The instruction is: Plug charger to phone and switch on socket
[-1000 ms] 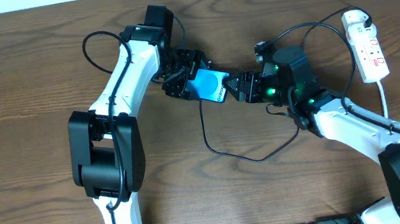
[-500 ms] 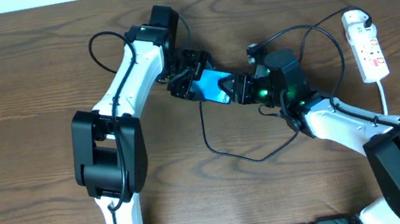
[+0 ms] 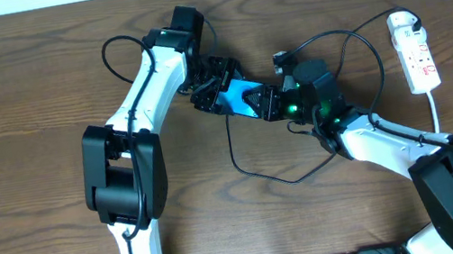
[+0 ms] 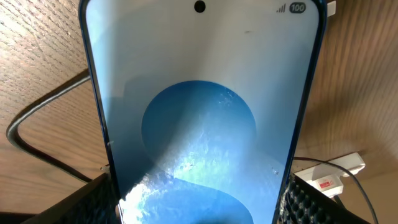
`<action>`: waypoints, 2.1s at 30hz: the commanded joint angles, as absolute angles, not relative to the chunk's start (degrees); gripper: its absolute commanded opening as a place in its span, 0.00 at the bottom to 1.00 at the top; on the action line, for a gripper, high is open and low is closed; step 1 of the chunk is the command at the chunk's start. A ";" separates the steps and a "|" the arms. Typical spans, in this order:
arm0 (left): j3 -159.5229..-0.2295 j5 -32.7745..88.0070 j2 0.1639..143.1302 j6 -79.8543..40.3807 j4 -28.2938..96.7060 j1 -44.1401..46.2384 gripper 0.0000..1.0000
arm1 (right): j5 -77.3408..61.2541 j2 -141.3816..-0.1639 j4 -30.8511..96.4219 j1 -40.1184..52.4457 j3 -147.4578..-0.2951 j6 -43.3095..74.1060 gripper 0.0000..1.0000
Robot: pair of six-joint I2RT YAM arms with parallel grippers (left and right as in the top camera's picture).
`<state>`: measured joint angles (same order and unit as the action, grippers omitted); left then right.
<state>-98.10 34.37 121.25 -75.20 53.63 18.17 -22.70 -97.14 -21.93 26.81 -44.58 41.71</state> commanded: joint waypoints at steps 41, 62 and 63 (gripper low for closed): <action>-98.37 35.77 119.46 -61.06 40.86 18.00 0.63 | -24.38 -97.51 -29.85 16.51 -45.43 63.09 0.01; -98.37 50.52 119.46 -57.45 18.50 14.61 0.49 | -18.76 -97.51 -41.10 13.28 -45.43 102.48 0.02; -98.37 50.54 119.46 -57.45 18.04 14.61 0.49 | -18.74 -97.51 -41.78 13.56 -45.45 103.07 0.01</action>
